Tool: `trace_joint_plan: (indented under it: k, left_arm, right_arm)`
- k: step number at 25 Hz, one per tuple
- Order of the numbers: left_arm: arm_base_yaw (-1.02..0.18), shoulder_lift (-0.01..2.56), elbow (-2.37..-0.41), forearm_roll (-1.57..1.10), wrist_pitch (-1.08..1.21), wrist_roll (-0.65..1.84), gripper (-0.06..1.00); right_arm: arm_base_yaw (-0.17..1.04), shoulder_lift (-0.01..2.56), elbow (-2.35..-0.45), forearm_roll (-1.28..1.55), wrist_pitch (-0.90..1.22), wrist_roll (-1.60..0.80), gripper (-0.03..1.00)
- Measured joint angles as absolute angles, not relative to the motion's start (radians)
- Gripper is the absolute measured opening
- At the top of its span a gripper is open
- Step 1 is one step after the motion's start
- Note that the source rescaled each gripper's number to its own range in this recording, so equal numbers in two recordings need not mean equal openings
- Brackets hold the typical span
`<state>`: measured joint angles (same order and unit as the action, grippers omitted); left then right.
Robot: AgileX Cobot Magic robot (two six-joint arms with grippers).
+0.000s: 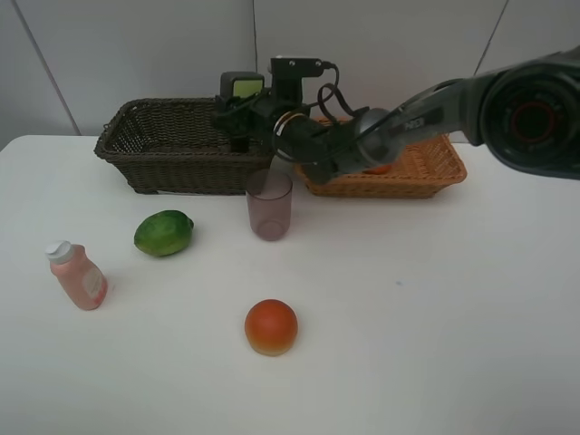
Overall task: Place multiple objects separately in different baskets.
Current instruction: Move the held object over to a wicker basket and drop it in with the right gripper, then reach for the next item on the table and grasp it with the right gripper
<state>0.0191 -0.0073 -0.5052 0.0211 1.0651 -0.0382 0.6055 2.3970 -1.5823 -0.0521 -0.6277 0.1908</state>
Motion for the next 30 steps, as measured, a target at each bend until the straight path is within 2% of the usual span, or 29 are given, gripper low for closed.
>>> trace_joint_plan:
  k: [3,5,7,10,14,19,30]
  left_arm:
    - [0.019,-0.007,-0.505,0.021,1.065,-0.038,1.0]
    - [0.019,-0.007,-0.505,0.021,1.065,-0.038,1.0]
    - [0.019,-0.007,-0.505,0.021,1.065,-0.038,1.0]
    - [0.019,-0.007,-0.505,0.021,1.065,-0.038,1.0]
    - [0.019,-0.007,-0.505,0.021,1.065,-0.038,1.0]
    - [0.019,-0.007,-0.505,0.021,1.065,-0.038,1.0]
    - [0.019,-0.007,-0.505,0.021,1.065,-0.038,1.0]
  right_arm:
    - [0.611,2.398,-1.582,-0.051,-0.623,0.191,0.11]
    - [0.614,2.398,-1.582,-0.05,-0.629,0.191,0.25]
    - [0.613,2.398,-1.583,-0.05,-0.641,0.191,0.47]
    - [0.613,2.391,-1.583,-0.05,-0.631,0.191,0.61]
    - [0.613,2.351,-1.583,-0.053,-0.556,0.191,0.65]
    - [0.613,2.251,-1.583,-0.092,-0.305,0.191,0.65]
    - [0.613,1.955,-1.583,-0.109,0.612,0.188,0.65]
